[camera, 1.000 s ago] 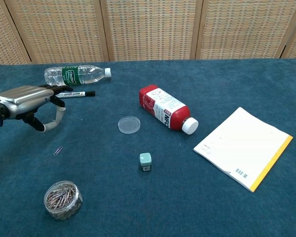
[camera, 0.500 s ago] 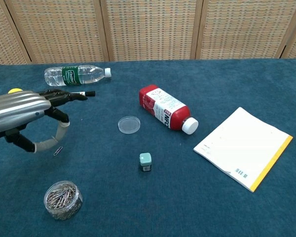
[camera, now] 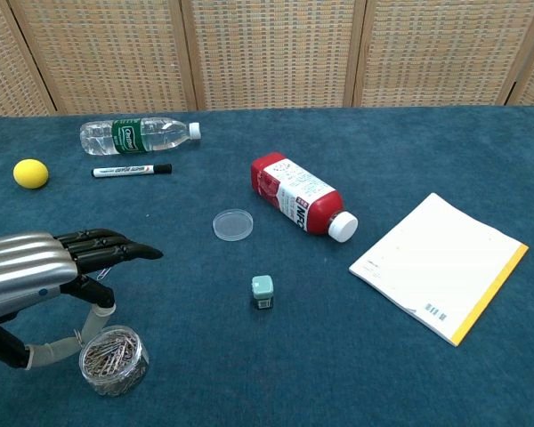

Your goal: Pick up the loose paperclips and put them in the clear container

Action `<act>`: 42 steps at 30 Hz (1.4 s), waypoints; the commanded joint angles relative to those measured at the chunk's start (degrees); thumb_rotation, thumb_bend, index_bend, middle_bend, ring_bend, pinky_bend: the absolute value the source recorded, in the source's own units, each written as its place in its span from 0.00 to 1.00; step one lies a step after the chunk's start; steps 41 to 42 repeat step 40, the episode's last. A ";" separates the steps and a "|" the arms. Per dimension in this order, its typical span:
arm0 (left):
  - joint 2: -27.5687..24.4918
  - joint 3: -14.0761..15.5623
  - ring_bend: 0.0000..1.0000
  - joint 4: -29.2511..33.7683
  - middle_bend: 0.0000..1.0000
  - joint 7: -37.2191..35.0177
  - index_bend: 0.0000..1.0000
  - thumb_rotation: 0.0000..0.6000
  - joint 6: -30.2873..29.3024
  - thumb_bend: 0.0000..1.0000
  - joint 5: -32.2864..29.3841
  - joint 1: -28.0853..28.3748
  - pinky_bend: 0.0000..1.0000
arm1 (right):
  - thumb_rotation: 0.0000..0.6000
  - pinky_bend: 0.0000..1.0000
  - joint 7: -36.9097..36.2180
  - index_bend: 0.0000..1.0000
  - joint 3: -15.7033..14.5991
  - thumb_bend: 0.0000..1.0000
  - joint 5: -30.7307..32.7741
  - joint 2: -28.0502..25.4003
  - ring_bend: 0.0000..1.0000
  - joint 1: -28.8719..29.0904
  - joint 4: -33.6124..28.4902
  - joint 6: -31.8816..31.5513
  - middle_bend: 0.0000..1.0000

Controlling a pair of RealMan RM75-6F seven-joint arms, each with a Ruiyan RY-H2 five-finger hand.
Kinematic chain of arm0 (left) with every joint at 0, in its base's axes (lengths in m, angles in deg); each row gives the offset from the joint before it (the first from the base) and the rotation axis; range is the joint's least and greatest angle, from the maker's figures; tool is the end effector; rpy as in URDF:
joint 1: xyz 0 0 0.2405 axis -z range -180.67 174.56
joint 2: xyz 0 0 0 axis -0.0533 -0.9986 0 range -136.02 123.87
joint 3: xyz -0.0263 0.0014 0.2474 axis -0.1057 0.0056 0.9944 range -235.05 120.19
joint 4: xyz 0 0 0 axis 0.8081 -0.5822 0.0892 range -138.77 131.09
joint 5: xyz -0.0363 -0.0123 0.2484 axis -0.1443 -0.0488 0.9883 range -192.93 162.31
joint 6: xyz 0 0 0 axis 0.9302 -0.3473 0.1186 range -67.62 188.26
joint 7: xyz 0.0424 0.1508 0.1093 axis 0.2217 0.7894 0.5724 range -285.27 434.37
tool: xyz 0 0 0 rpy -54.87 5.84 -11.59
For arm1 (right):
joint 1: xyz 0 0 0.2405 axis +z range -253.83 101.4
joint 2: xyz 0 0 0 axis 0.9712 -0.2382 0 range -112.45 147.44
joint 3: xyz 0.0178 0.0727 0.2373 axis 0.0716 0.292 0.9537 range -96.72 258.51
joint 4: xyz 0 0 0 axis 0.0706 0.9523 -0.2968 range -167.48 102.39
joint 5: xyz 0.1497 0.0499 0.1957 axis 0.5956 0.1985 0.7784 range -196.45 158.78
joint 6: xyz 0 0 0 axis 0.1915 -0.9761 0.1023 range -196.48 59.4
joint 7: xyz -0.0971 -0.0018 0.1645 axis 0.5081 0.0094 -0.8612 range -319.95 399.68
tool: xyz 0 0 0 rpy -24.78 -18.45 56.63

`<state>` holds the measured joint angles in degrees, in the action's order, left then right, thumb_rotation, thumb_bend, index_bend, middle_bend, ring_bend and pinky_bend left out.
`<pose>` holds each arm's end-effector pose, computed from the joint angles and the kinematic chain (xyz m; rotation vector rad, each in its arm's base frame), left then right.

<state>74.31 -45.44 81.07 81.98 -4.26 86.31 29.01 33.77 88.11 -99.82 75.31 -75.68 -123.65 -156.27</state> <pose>-0.2042 0.2409 -0.0766 -2.3397 -0.6776 -0.8975 -0.3541 -0.2229 0.1885 1.2052 -0.8556 0.8818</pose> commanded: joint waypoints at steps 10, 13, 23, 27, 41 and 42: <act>1.42 -0.18 0.00 -0.54 0.00 -0.62 0.34 1.00 1.25 0.34 -0.16 -0.53 0.00 | 1.00 0.00 -0.68 0.00 0.07 0.00 0.01 -0.20 0.00 -0.15 0.14 -0.16 0.00; 1.25 -0.31 0.00 -0.39 0.00 -1.70 0.16 1.00 0.52 0.30 0.23 -0.62 0.00 | 1.00 0.00 -0.75 0.00 0.07 0.00 -0.01 -0.24 0.00 -0.18 0.14 -0.20 0.00; -3.41 -2.10 0.00 2.32 0.00 -6.24 0.07 1.00 -9.36 0.29 0.45 -4.05 0.00 | 1.00 0.00 -1.10 0.00 0.02 0.00 -0.27 -0.39 0.00 -0.39 0.00 -0.57 0.00; -5.38 -4.82 0.00 3.80 0.00 -4.95 0.01 1.00 -16.70 0.23 -4.58 -9.22 0.00 | 1.00 0.00 -1.07 0.00 -0.06 0.00 -0.40 -0.39 0.00 -0.40 -0.10 -0.56 0.00; -12.67 -8.50 0.00 10.07 0.00 -2.85 0.00 1.00 -26.28 0.03 -16.06 -20.63 0.00 | 1.00 0.00 -0.70 0.00 -0.92 0.00 -2.38 -0.28 0.00 -0.44 -0.52 -1.00 0.00; -12.67 -8.50 0.00 10.07 0.00 -2.85 0.00 1.00 -26.28 0.03 -16.06 -20.63 0.00 | 1.00 0.00 -0.70 0.00 -0.92 0.00 -2.38 -0.28 0.00 -0.44 -0.52 -1.00 0.00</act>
